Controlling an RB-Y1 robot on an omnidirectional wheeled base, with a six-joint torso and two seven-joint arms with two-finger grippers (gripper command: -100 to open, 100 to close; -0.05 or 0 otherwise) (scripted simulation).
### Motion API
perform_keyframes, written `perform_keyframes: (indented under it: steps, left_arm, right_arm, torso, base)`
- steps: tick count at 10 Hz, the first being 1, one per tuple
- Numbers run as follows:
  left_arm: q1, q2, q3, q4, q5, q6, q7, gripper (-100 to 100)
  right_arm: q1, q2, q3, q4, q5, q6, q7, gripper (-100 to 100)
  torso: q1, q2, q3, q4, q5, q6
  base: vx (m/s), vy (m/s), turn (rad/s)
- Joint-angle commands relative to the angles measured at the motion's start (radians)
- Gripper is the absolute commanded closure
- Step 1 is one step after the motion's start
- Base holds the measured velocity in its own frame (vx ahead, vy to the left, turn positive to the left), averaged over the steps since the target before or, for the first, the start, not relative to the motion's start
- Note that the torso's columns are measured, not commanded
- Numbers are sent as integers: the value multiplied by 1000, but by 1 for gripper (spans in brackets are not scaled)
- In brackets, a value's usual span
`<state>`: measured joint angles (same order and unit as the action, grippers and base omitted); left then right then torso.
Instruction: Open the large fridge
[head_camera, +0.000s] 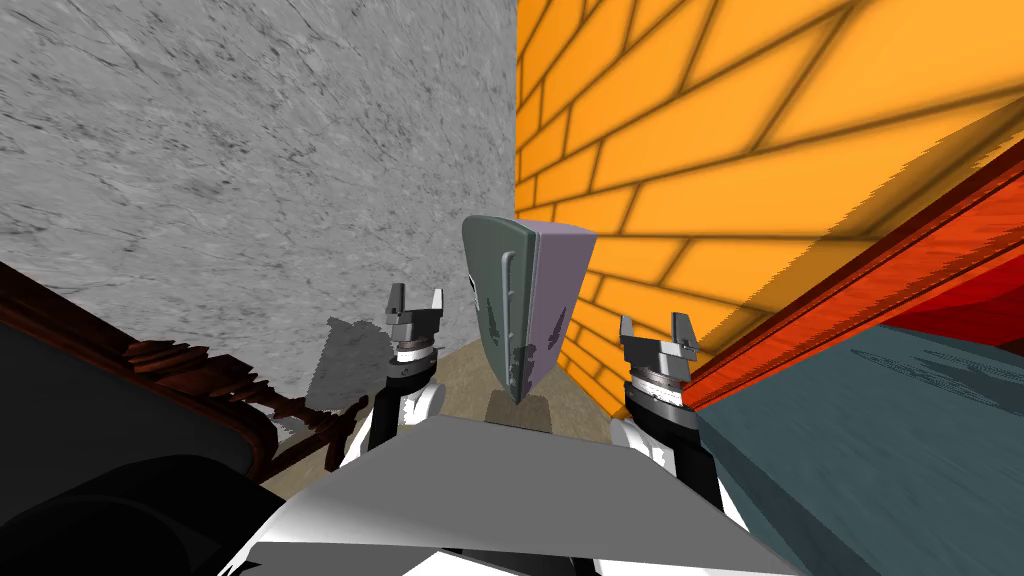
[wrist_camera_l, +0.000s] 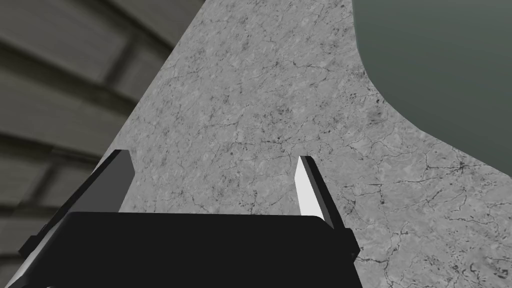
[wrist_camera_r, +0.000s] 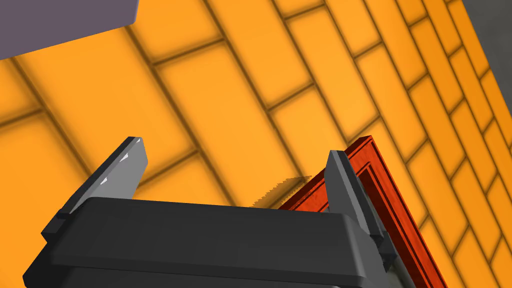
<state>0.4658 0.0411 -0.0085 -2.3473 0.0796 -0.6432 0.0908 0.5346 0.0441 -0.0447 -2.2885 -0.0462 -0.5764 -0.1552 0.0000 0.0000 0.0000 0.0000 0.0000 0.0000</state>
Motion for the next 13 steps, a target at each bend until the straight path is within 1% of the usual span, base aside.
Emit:
perform_keyframes:
  steps: [1,3,9,10,11,12,13]
  left_arm:
    - [0,0,0,0,0,0,0,0]
    - [0,0,0,0,0,0,0,0]
    - [0,0,0,0,0,0,0,0]
    - [6,38,8,-7,16,16,8,-100]
    - [10,54,13,-11,26,26,14,-100]
    - [20,85,26,-20,52,53,28,-100]
    - [26,100,34,-25,67,69,36,-100]
  right_arm:
    - [0,0,0,0,0,0,0,0]
    - [0,0,0,0,0,0,0,0]
    - [0,0,0,0,0,0,0,0]
    - [0,0,0,0,0,0,0,0]
    - [0,0,0,0,0,0,0,0]
    - [0,0,0,0,0,0,0,0]
    - [0,0,0,0,0,0,0,0]
  torso:
    - [0,40,-82,41,0,0]
    - [0,175,-351,176,0,0]
    - [0,618,-1234,617,0,0]
    - [0,691,-1382,691,0,0]
    - [-1,724,-1452,724,0,0]
    - [-2,733,-1472,733,-1,0]
    - [-3,734,-1477,736,-1,0]
  base:
    - [0,0,0]
    - [0,0,0]
    - [0,0,0]
    - [29,-20,62]
    - [45,-49,92]
    - [69,-83,161]
    - [76,-82,122]
